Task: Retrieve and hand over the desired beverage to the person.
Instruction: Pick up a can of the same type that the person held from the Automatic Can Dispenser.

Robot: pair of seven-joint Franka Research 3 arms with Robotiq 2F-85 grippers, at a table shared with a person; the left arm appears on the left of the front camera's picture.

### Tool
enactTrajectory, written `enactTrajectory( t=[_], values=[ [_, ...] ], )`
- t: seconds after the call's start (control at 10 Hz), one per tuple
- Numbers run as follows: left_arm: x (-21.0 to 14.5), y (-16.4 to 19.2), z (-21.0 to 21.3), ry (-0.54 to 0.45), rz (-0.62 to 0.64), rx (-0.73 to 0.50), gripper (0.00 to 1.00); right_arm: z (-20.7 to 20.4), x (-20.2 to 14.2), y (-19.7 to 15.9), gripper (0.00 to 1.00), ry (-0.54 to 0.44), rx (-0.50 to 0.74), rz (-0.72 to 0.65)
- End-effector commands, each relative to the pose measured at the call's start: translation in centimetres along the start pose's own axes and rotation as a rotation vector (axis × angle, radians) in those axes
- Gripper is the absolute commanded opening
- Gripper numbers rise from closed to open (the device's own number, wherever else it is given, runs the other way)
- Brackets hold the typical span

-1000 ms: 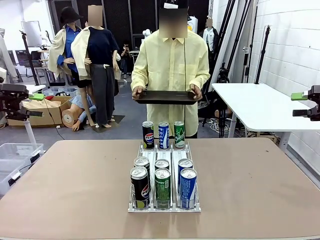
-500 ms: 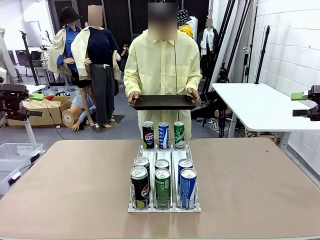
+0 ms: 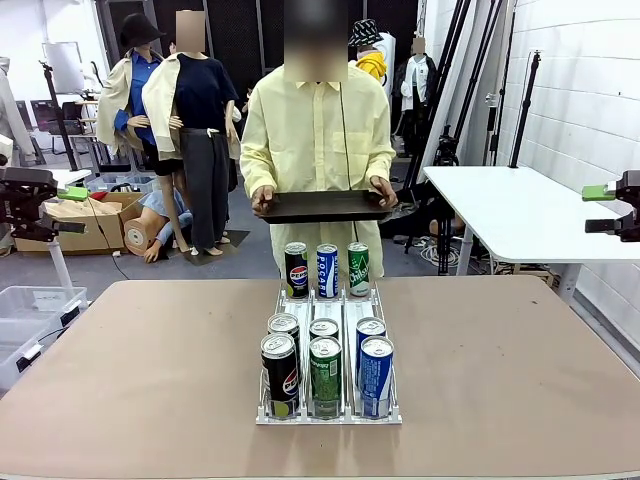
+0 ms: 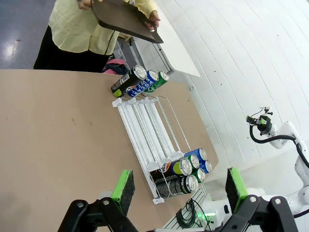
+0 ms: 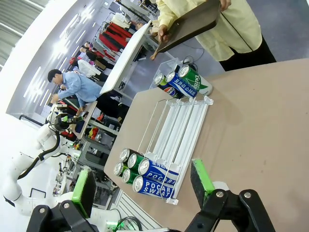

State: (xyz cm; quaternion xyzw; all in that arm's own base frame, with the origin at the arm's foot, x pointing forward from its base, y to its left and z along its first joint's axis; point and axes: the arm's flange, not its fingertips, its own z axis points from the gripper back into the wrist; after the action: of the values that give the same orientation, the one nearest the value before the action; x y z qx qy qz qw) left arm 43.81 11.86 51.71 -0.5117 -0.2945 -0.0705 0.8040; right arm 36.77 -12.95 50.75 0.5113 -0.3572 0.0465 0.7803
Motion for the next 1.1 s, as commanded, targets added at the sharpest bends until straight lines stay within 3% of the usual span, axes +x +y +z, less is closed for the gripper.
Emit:
enactTrajectory(
  t=[0.0,1.0],
  values=[
    [0.05,-0.12,0.09,-0.009,0.005,-0.004,1.0,-0.08,0.16,-0.01,1.0,-0.004,0.012,-0.003],
    [0.05,-0.12,0.09,-0.009,0.005,-0.004,1.0,-0.08,0.16,-0.01,1.0,-0.004,0.012,-0.003]
  ],
)
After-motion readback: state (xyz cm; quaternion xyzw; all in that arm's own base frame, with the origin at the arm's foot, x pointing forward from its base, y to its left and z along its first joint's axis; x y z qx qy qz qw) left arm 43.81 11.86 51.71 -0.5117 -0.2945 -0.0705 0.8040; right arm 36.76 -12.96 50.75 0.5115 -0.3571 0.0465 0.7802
